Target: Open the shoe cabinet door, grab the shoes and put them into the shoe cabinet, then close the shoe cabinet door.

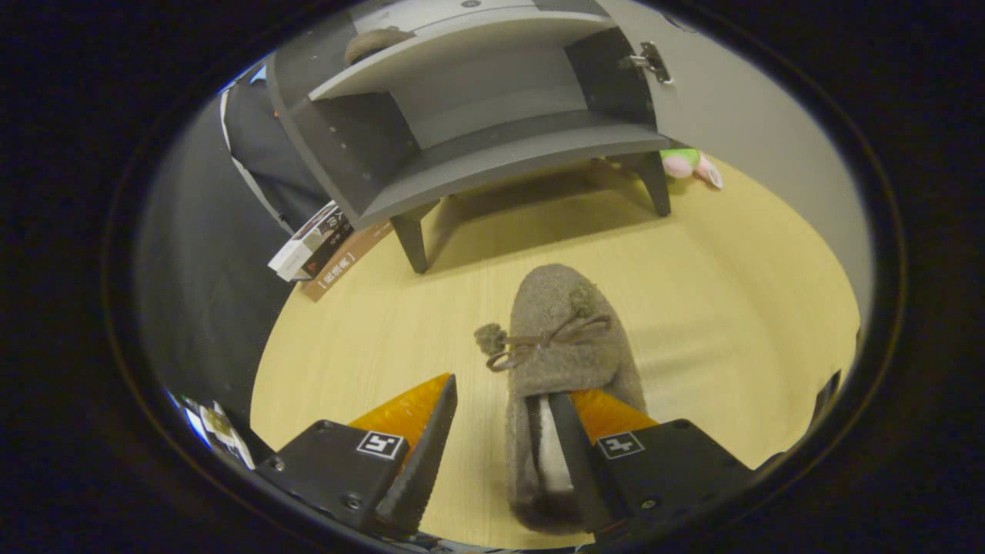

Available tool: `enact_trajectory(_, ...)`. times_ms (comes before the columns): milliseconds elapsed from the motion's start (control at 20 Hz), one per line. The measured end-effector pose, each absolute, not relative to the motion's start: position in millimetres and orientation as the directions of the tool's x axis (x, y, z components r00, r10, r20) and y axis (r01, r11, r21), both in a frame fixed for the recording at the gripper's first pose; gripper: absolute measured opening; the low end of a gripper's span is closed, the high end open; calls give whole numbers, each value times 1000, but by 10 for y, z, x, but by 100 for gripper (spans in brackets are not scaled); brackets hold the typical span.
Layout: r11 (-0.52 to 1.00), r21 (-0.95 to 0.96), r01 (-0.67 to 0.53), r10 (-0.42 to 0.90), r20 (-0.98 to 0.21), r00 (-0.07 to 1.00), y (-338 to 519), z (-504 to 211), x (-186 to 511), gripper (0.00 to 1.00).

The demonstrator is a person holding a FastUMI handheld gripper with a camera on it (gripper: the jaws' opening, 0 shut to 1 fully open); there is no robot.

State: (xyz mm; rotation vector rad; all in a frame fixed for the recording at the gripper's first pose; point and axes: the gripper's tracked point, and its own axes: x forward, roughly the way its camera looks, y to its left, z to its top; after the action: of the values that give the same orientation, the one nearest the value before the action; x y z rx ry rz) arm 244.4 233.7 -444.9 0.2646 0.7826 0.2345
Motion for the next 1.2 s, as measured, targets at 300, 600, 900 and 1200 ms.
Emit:
enact_trajectory(300,926,367,-84,327,-674,662,2417,-4581,2704,69)
enact_trajectory(600,943,320,-93,301,-695,653,2317,-4596,2741,29)
enact_trajectory(900,939,301,-164,331,-670,665,2343,-4177,2656,6)
enact_trajectory(1200,943,223,-248,329,-504,798,2280,-2996,2650,6)
